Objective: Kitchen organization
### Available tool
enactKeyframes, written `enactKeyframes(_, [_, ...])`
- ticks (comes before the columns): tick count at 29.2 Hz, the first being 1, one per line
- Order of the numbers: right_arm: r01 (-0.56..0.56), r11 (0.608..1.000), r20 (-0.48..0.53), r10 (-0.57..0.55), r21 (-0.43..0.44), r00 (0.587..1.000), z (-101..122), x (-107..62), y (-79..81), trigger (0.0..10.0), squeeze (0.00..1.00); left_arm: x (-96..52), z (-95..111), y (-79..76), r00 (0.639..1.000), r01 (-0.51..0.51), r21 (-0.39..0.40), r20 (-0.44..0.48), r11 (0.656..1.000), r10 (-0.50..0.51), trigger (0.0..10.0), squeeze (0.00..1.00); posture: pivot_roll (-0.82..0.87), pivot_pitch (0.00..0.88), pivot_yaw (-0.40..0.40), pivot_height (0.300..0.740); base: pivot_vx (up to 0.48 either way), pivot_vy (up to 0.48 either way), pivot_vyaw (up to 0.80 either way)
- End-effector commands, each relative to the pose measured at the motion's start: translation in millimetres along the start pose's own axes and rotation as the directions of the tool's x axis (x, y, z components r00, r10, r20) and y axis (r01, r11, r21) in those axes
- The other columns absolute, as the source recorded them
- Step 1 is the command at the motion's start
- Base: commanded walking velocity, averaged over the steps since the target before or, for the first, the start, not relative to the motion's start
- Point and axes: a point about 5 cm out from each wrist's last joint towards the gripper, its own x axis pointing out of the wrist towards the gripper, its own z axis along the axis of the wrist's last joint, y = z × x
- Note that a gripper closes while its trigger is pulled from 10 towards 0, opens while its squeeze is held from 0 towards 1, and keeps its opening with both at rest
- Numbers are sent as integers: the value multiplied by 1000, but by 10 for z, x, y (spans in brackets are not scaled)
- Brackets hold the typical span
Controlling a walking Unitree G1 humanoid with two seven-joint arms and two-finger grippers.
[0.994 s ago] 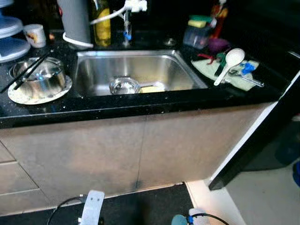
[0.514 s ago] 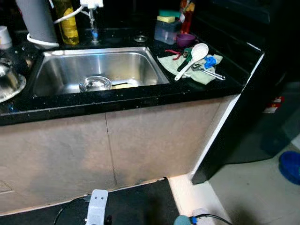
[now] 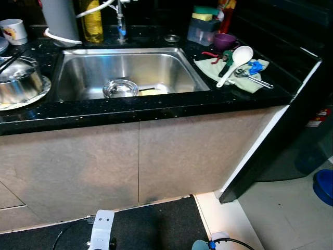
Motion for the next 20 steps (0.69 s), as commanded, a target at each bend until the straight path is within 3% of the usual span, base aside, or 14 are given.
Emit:
enactKeyframes(1, [-57,998,41,56,12,998,31,0,92,10000,0,-22,-17,-46,999,28,42,17,999,-28,10000,0,-37,148,-56,740,0,0,0])
enactKeyframes(4, [-100,995,181,97,8,979,287,16,112,10000,0,-26,88,-100,994,58,94,87,994,-66,10000,0,-37,148,-55,740,0,0,0])
enactKeyframes(5, [-100,995,181,97,8,979,287,16,112,10000,0,-26,88,-100,994,58,94,87,994,-66,10000,0,-37,148,-55,740,0,0,0])
enactKeyframes(6, [-125,992,378,122,-16,918,693,-10,57,10000,0,-65,347,-101,966,33,147,248,989,-69,10000,0,-39,149,-54,740,0,0,0])
enactKeyframes(8, [-165,984,569,176,-71,804,1137,-142,-7,10000,0,-144,662,-84,915,2,135,400,991,-57,10000,0,-39,149,-54,740,0,0,0])
enactKeyframes(9, [-165,984,569,176,-71,804,1137,-142,-7,10000,0,-144,662,-84,915,2,135,400,991,-57,10000,0,-39,149,-54,740,0,0,0])
enactKeyframes(12, [-207,965,699,258,-158,667,1606,-393,-48,10000,0,-263,1033,-37,845,-35,164,531,986,-58,10000,0,-42,154,-47,740,0,0,0])
enactKeyframes(13, [-220,960,718,275,-172,640,1708,-455,-54,10000,0,-291,1118,-21,829,-47,172,557,984,-58,10000,0,-42,154,-47,740,0,0,0])
enactKeyframes(14, [-220,960,718,275,-172,640,1708,-455,-54,10000,0,-291,1118,-21,829,-47,172,557,984,-58,10000,0,-42,154,-47,740,0,0,0])
enactKeyframes(16, [-261,928,755,369,-265,542,2054,-685,-72,10000,0,-399,1474,79,758,-95,174,650,980,-42,10000,0,-43,153,-48,740,0,0,0])
enactKeyframes(17, [-290,890,757,453,-352,471,2266,-860,-67,10000,0,-503,1753,186,697,-132,151,716,980,-17,10000,0,-39,151,-50,740,0,0,0])
enactKeyframes(18, [-290,890,757,453,-352,471,2266,-860,-67,10000,0,-503,1753,186,697,-132,151,716,980,-17,10000,0,-39,151,-50,740,0,0,0])
enactKeyframes(20, [-302,859,742,510,-413,434,2358,-954,-65,10000,0,-577,1916,278,659,-159,133,752,978,5,10000,0,-37,150,-51,740,0,0,0])
